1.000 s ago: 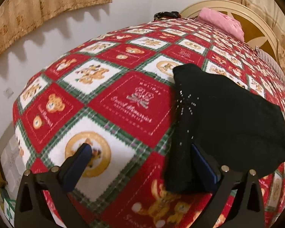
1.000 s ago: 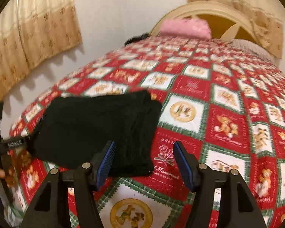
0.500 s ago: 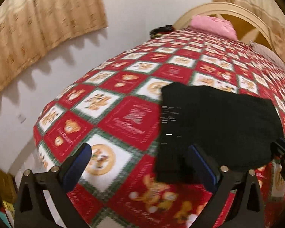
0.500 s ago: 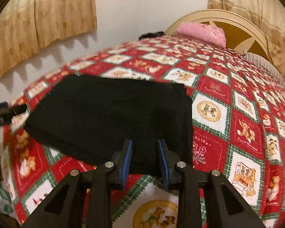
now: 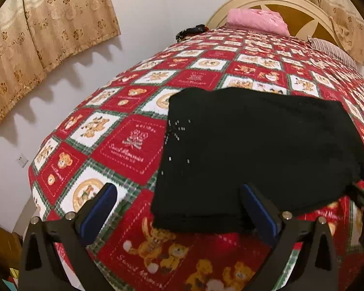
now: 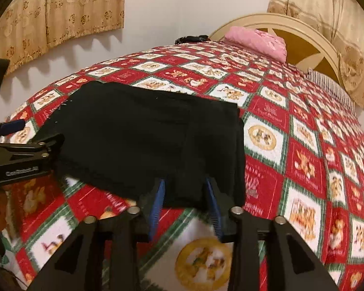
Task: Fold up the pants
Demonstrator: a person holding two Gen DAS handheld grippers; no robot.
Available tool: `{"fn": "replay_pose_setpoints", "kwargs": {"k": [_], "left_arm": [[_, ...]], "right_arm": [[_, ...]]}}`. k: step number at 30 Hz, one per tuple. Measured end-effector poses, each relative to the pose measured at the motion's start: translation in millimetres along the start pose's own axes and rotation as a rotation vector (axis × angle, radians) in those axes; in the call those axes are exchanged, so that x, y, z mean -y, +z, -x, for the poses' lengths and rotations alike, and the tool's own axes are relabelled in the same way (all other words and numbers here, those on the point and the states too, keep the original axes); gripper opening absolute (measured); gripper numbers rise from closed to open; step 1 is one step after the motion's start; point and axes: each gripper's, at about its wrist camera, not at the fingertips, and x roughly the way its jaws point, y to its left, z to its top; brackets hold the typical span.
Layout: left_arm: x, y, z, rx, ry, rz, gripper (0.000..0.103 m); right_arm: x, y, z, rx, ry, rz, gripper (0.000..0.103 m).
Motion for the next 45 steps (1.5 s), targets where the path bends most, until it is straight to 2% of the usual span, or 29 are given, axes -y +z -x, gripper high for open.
{"fn": "replay_pose_setpoints", "kwargs": {"k": [2,9,14,19,24,30,35,45], "left_arm": [[1,-7,3,-0.016,0.001,-0.009,0.103],[3,-32,24,-0.013,-0.027,-0.026,0.103],[0,-51,52,0.029,-0.056,-0.022,0.103],[-5,-60,82,0.076,-0.088,-0.005,0.103],[-10,-62,112,0.167,-0.08,-0.018,0.103],[-16,-60,133,0.231,-0.094,-0.007,0.103],[-12,-60,137,0.25,-0.088,-0.018,0.103],[-13,-59,137,0.233,-0.079,0.0,0.103]], "right_arm": [[-3,-6,7,-0.028,0.024,-0.045,0.054],[-11,-39,38,-0.055,0.087,-0.226,0.054],[-12,-60,64,-0.033,0.073,-0.268,0.054],[-18,-73,97,0.048,0.031,-0.282,0.056],[-24,-68,133,0.173,0.003,-0.261,0.064],[-20,-64,168,0.3,-0.022,-0.293,0.07],[-26,-64,177,0.328,-0.032,-0.269,0.071],[-26,-67,181,0.349,-0.047,-0.271,0.071]]}}
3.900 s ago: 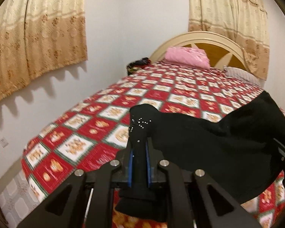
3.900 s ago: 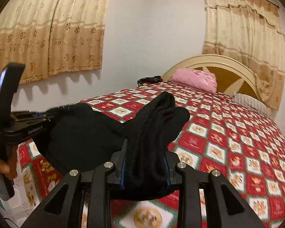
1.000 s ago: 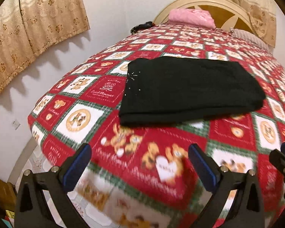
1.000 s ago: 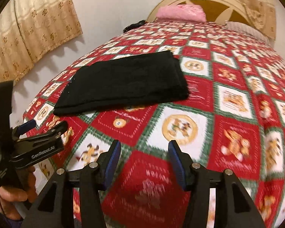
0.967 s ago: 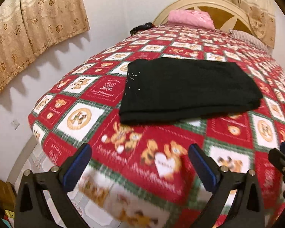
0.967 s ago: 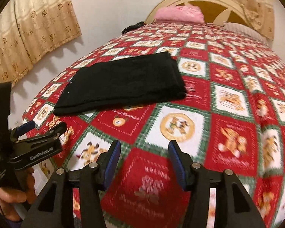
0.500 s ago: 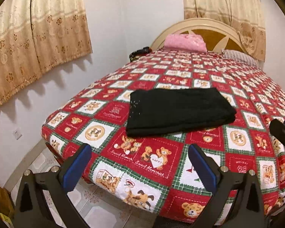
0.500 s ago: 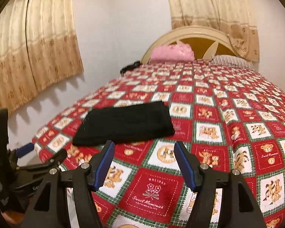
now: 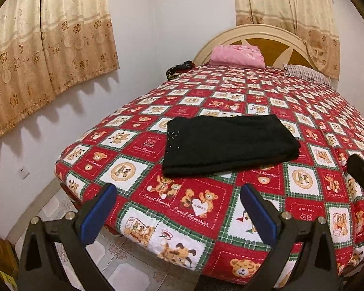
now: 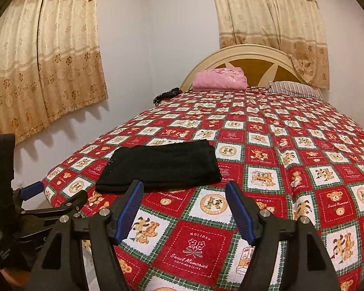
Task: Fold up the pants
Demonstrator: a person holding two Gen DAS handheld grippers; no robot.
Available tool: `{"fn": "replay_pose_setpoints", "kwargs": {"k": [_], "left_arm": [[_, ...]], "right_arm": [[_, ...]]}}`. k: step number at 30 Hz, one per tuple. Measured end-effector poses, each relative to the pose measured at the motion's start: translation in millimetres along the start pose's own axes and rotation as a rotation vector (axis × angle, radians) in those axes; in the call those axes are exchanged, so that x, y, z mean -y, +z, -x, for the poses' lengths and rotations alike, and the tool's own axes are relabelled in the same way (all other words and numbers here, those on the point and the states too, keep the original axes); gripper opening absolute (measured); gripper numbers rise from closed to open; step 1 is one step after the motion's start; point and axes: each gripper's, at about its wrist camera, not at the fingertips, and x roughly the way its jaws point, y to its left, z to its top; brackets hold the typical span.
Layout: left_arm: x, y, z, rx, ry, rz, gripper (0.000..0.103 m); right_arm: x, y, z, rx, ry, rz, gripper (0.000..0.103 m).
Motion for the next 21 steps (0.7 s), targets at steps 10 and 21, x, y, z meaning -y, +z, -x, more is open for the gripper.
{"fn": "replay_pose_setpoints", "kwargs": {"k": [10,21], "left_arm": [[1,3,9,0.041,0.033,-0.001,0.103],[1,5,12,0.041,0.01,-0.001,0.103]], "right_arm": [[-1,0,4,0.018,-0.011,0.007,0.071],[-1,-1,4,0.016,-0.011,0.007,0.071]]}}
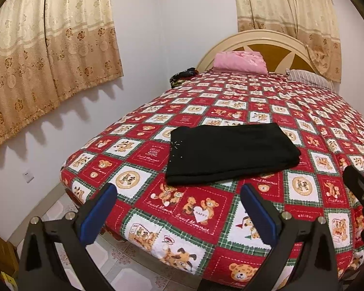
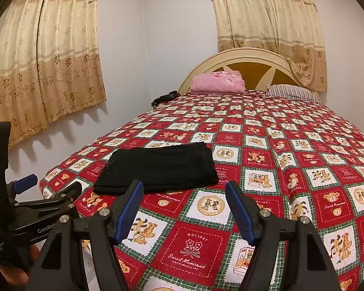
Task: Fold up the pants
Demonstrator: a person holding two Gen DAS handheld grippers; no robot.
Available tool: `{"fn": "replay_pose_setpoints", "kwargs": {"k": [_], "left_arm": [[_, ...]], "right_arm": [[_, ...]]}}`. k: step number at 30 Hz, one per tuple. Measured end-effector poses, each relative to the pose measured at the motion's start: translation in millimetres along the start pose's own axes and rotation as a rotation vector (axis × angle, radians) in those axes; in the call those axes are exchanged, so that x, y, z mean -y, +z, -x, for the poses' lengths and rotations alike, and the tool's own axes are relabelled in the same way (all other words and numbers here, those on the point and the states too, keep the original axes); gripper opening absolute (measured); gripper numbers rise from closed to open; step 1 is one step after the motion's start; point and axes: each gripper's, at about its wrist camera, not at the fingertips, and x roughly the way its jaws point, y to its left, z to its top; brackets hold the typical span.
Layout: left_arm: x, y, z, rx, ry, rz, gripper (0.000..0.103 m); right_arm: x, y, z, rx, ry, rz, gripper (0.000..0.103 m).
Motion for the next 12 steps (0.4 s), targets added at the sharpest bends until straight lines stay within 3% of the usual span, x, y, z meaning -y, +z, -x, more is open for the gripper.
{"fn": "replay_pose_setpoints", "kwargs": {"k": [12], "left_arm": [[5.8,0.0,-1.1,-0.013,-0.035,-0.016,0.103]], "right_arm": [[1.1,-0.6,0.0,-0.001,0.002,-0.004,0.071]]}}
